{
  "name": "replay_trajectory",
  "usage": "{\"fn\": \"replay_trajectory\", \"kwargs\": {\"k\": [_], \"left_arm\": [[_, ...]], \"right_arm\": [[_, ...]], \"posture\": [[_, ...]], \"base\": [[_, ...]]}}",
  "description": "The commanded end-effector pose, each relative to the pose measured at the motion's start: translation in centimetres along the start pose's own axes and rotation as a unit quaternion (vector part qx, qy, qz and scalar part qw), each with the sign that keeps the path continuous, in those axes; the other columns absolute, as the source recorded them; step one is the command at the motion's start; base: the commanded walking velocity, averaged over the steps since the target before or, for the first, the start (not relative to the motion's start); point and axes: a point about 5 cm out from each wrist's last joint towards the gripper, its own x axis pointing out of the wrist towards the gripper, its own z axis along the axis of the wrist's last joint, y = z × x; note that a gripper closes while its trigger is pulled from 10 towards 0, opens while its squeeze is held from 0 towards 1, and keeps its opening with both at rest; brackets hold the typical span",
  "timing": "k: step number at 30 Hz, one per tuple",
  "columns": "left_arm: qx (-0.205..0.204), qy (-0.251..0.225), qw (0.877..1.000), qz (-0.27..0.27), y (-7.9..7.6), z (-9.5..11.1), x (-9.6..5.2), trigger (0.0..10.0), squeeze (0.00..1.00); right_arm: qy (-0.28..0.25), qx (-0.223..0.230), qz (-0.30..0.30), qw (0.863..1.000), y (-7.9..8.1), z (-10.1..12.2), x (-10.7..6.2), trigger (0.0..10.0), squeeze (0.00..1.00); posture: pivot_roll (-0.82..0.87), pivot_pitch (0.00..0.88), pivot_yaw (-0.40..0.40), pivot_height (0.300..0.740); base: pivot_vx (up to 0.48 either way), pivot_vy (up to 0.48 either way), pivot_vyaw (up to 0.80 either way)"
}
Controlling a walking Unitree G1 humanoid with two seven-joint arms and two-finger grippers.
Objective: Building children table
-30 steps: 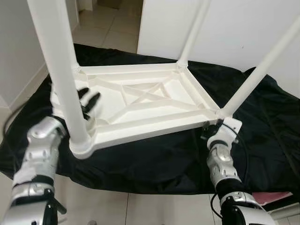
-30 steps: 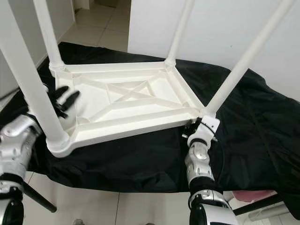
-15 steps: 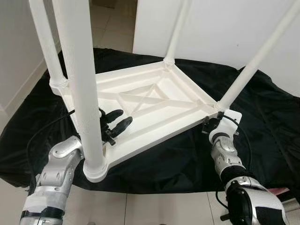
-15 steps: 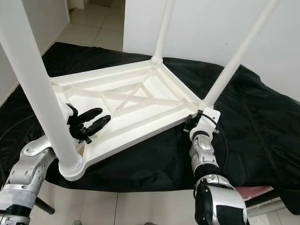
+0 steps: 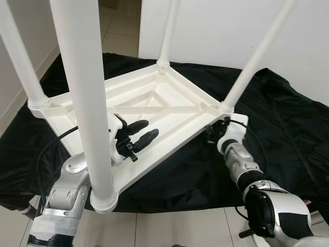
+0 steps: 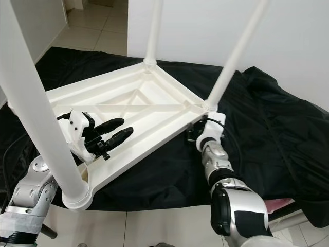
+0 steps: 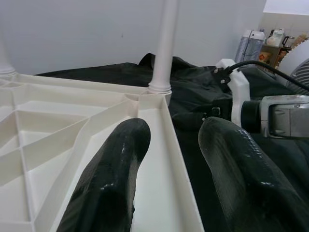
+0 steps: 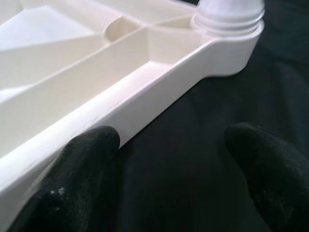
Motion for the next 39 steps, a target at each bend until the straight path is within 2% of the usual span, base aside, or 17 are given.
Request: {"fn": "replay_trajectory", "kwargs": {"k": [1, 2, 3, 4, 6, 9, 16, 19, 20, 21, 23, 27, 29, 39], "left_arm": [[-0.010, -0.005, 1.000, -0.005, -0.9, 0.3, 0.6, 10.0, 0.00], [-0.014, -0.005, 1.000, -0.012, -1.4, 0.4, 0.8, 10.0, 0.00], [-0.014, -0.005, 1.000, -0.012, -1.4, 0.4, 0.8, 10.0, 0.00], [-0.016, -0.005, 1.000, -0.018, -1.8, 0.4, 1.0, 10.0, 0.00], [-0.019, -0.004, 1.000, -0.022, -2.2, 0.5, 1.1, 10.0, 0.00], [-0.020, -0.001, 1.000, -0.024, -2.6, 0.5, 1.1, 10.0, 0.00], [-0.024, 0.006, 1.000, -0.008, -2.9, 0.6, 0.8, 10.0, 0.00], [-0.020, 0.012, 0.999, 0.023, -2.3, 0.6, 0.3, 10.0, 0.00], [-0.011, 0.018, 0.999, 0.043, -1.6, 0.6, -0.1, 10.0, 0.00], [-0.011, 0.018, 0.999, 0.043, -1.6, 0.6, -0.1, 10.0, 0.00], [-0.001, 0.027, 0.997, 0.071, -0.4, 0.7, -0.9, 10.0, 0.00], [0.010, 0.035, 0.996, 0.084, 0.3, 0.7, -1.5, 10.0, 0.00], [0.036, 0.047, 0.994, 0.090, 1.8, 0.9, -2.3, 10.0, 0.00], [0.049, 0.071, 0.995, 0.040, 2.0, 0.6, -1.8, 10.0, 0.00]], "right_arm": [[0.019, -0.019, 0.055, 0.998, 2.0, -0.4, 0.2, 10.0, 0.00], [0.015, -0.042, 0.069, 0.997, 2.8, -0.1, 0.3, 10.0, 0.00], [0.015, -0.042, 0.069, 0.997, 2.8, -0.1, 0.3, 10.0, 0.00], [0.004, -0.068, 0.079, 0.995, 3.4, 0.4, 0.5, 10.0, 0.00], [-0.003, -0.082, 0.083, 0.993, 3.8, 0.7, 0.6, 10.0, 0.00], [-0.023, -0.099, 0.071, 0.992, 3.8, 1.2, 0.6, 10.0, 0.00], [-0.049, -0.088, 0.037, 0.994, 2.7, 1.0, 0.3, 10.0, 0.00], [-0.075, -0.067, 0.020, 0.995, 1.3, 0.5, -0.4, 10.0, 0.00], [-0.095, -0.053, 0.007, 0.994, 0.4, 0.4, -0.8, 10.0, 0.00], [-0.095, -0.053, 0.007, 0.994, 0.4, 0.4, -0.8, 10.0, 0.00], [-0.124, -0.040, -0.008, 0.991, -0.8, 0.3, -1.5, 10.0, 0.00], [-0.146, -0.041, -0.013, 0.988, -1.6, 0.2, -2.1, 10.0, 0.00], [-0.180, -0.044, -0.018, 0.983, -3.1, 0.0, -3.7, 10.0, 0.00], [-0.213, -0.056, 0.000, 0.975, -3.4, 0.0, -6.0, 10.0, 0.00]], "posture": [[0.07, 0.017, -0.111, 0.740], [0.07, 0.018, -0.109, 0.740], [0.07, 0.018, -0.109, 0.740], [0.07, 0.022, -0.108, 0.740], [0.07, 0.025, -0.108, 0.740], [0.07, 0.029, -0.110, 0.740], [0.09, 0.045, -0.120, 0.740], [0.09, 0.058, -0.125, 0.740], [0.09, 0.066, -0.126, 0.740], [0.09, 0.066, -0.126, 0.740], [0.09, 0.070, -0.121, 0.740], [0.08, 0.072, -0.119, 0.740], [0.07, 0.075, -0.108, 0.740], [0.04, 0.070, -0.085, 0.740]], "base": [[0.000, 0.000, 0.00], [0.000, 0.000, 0.00], [0.000, 0.000, 0.00], [0.000, 0.000, 0.00], [0.000, 0.000, 0.00], [0.000, 0.000, 0.00], [0.000, 0.000, 0.00], [0.000, 0.000, 0.00], [0.000, 0.000, 0.00], [0.000, 0.000, 0.00], [0.000, 0.000, 0.00], [0.000, 0.000, 0.00], [0.000, 0.000, 0.00], [0.000, 0.000, 0.00]]}}
